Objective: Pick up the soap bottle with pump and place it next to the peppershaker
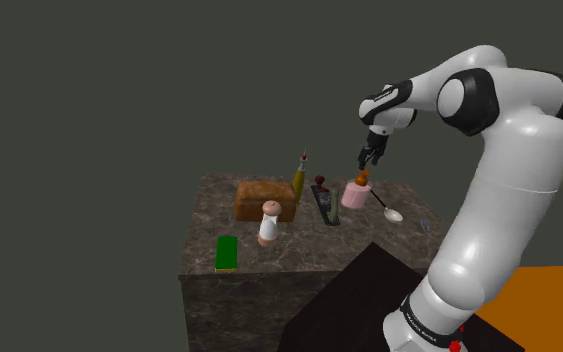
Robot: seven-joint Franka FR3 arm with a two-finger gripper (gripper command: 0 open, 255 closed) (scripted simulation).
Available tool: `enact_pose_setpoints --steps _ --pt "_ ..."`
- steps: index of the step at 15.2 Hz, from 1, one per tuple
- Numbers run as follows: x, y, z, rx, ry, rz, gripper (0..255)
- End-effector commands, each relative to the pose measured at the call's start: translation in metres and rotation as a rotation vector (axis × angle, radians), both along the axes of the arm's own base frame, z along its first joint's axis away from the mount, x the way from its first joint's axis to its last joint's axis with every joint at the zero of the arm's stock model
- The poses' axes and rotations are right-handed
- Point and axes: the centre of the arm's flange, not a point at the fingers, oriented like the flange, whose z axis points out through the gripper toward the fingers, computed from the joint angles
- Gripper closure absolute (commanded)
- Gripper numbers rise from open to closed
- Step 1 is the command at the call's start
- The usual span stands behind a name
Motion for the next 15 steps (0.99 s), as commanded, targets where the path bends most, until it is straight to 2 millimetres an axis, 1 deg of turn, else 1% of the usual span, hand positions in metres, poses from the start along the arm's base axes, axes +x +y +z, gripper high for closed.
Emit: enact_pose_setpoints --steps 1,5,12,13,15 --pt "0.008 -0.017 -0.013 -0.005 -0.003 0.005 0" --pt "0.025 -0.057 -0.036 -0.014 -0.008 0.011 0" --pt "0.025 -0.058 -0.073 -0.014 -0.008 0.011 0" --pt "0.025 -0.058 -0.076 -0.014 -0.008 0.011 0" --pt "0.025 -0.058 -0.076 -0.014 -0.008 0.011 0"
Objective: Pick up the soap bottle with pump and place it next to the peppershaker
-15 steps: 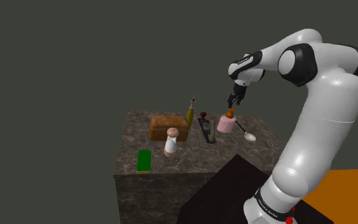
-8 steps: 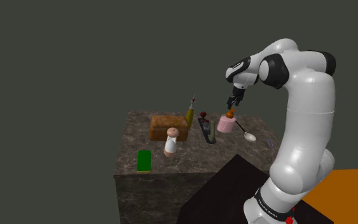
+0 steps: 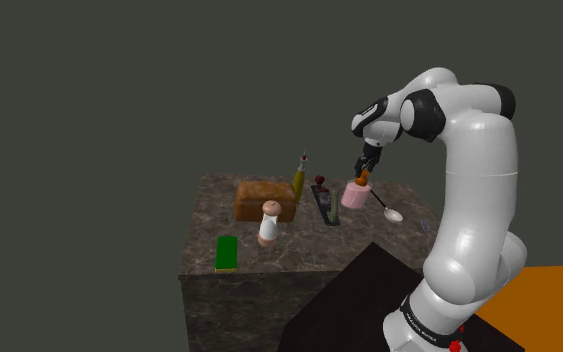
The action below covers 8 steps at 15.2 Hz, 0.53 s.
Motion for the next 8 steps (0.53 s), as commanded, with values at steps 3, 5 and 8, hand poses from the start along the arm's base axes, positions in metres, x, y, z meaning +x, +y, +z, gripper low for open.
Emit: enact_pose_setpoints --steps 3,5,8 --pt "-0.0004 0.0 -0.0008 0.0 0.0 0.0 0" --pt "-0.0003 0.0 -0.0007 0.0 0.0 0.0 0" --pt "-0.0003 0.0 -0.0007 0.0 0.0 0.0 255"
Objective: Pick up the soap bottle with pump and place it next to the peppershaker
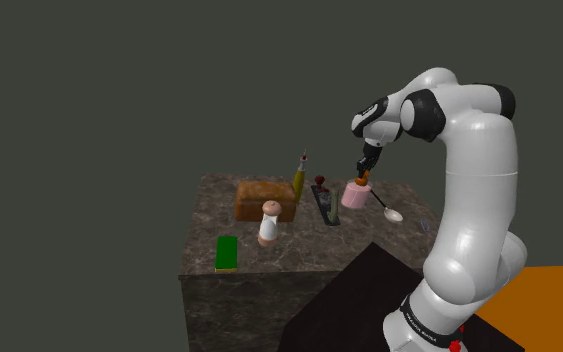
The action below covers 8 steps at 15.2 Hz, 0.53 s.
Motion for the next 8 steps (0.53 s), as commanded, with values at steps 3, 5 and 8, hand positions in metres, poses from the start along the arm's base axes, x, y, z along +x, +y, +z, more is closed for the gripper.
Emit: enact_pose_setpoints --steps 3,5,8 --pt "-0.0002 0.0001 -0.0006 0.001 0.001 0.0 255" --pt "-0.0002 0.0 -0.0007 0.001 0.001 0.0 255" --pt "-0.0002 0.0001 0.0047 0.001 0.001 0.0 255"
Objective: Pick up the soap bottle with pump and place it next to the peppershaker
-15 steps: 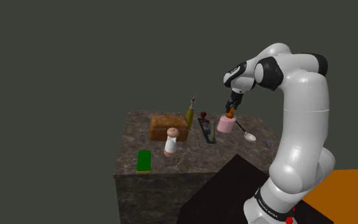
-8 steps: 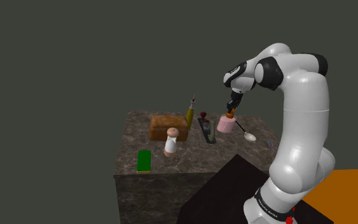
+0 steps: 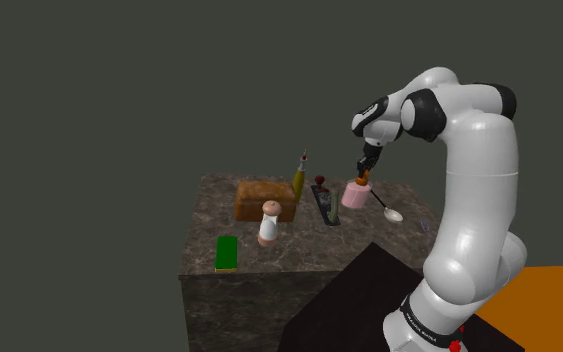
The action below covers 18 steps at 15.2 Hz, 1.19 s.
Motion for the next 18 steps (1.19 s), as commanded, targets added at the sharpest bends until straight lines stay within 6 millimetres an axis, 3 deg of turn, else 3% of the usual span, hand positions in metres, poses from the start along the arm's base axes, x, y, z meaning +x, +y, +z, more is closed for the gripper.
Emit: enact_pose_setpoints --steps 1,18 --pt "0.0 0.0 0.008 0.0 0.0 0.0 255" --pt "0.0 0.0 0.098 0.0 0.0 0.0 255"
